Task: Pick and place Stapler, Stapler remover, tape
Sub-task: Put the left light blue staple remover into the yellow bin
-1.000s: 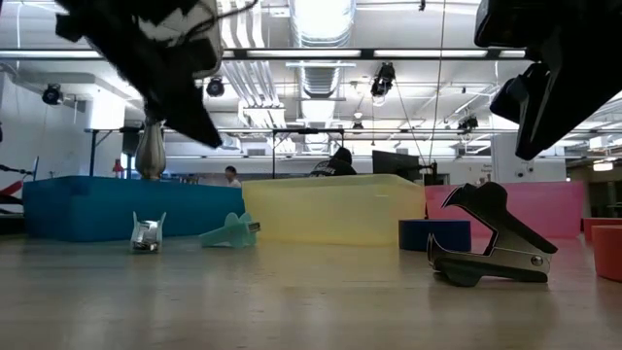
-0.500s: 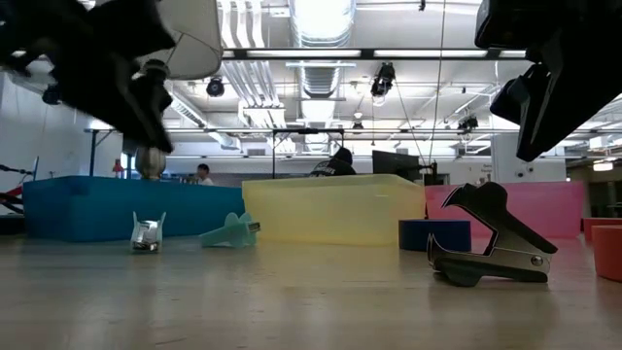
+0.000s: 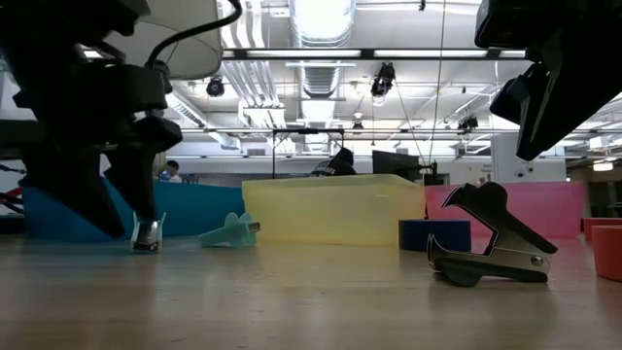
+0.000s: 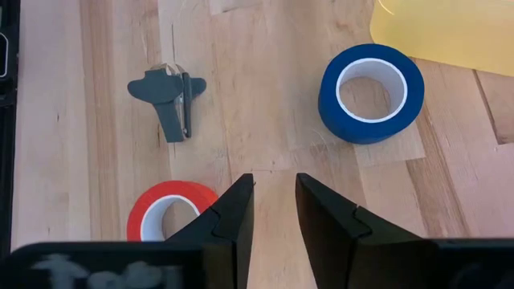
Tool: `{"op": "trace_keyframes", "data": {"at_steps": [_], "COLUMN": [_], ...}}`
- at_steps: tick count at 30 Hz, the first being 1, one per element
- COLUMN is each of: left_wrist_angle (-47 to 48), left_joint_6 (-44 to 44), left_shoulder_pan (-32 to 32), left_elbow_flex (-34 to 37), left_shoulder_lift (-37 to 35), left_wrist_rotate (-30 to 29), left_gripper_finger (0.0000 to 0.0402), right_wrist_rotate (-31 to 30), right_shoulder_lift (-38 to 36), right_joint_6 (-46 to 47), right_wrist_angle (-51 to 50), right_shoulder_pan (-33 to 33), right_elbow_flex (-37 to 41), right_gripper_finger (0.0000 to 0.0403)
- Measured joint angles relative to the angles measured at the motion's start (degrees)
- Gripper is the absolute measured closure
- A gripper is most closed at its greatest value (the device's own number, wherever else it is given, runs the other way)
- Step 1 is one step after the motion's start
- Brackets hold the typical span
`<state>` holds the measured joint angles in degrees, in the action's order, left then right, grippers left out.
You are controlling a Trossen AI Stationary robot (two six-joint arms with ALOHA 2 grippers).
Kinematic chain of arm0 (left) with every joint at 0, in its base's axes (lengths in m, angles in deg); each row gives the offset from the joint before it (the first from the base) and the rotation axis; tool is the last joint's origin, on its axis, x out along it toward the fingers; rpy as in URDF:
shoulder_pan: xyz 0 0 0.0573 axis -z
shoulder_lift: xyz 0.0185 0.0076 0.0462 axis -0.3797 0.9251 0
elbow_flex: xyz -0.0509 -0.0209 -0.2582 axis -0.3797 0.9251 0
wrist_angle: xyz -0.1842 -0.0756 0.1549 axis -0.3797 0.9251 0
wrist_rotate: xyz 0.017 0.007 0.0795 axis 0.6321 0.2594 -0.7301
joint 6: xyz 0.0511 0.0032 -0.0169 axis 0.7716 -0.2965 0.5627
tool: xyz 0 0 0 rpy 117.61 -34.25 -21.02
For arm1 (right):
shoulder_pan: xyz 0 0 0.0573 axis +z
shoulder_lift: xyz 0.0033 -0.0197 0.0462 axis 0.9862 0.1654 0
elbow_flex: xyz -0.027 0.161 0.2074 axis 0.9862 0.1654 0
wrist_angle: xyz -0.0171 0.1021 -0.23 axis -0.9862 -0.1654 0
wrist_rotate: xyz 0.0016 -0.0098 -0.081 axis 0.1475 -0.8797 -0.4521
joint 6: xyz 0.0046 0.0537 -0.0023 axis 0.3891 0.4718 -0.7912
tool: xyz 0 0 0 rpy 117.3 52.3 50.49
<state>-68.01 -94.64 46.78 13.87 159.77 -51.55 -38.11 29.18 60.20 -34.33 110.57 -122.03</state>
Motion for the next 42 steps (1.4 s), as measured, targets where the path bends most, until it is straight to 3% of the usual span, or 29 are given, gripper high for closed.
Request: {"op": "trace_keyframes", "data": {"at_steps": [8, 15, 22, 27, 34, 42], "left_wrist_angle": [-6.76, -7.16, -7.37, -7.41, -7.33, -6.46], "left_joint_6": [-1.43, -7.82, -6.61, 1.1, 23.16, 28.36], "left_shoulder_pan": [-0.02, 0.09, 0.13, 0.24, 1.86, 1.62], "left_elbow_flex": [-3.15, -6.44, -11.91, -14.05, -15.55, -18.72], "left_shoulder_lift": [6.02, 9.7, 10.21, 10.21, 10.8, 16.58], "left_wrist_rotate": [3.08, 4.73, 5.22, 5.38, 6.18, 6.6], "left_gripper_finger": [0.0218, 0.022, 0.0221, 0.0221, 0.023, 0.0234], "right_wrist_rotate": [0.02, 0.03, 0.04, 0.04, 0.04, 0.04], "right_shoulder_lift": [0.0, 0.0, 0.02, 0.02, 0.02, 0.02], "right_joint_6": [0.0, -0.04, -0.39, -0.42, -0.44, -1.49], "right_wrist_angle": [0.01, 0.0, -0.02, -0.07, -0.07, -0.04], "right_shoulder_pan": [0.0, 0.0, 0.0, 0.0, 0.0, 0.0], "right_elbow_flex": [0.0, 0.0, 0.0, 0.0, 0.0, 0.0], "right_gripper_finger": [0.0305, 0.0313, 0.0309, 0.0305, 0.0313, 0.0313]}}
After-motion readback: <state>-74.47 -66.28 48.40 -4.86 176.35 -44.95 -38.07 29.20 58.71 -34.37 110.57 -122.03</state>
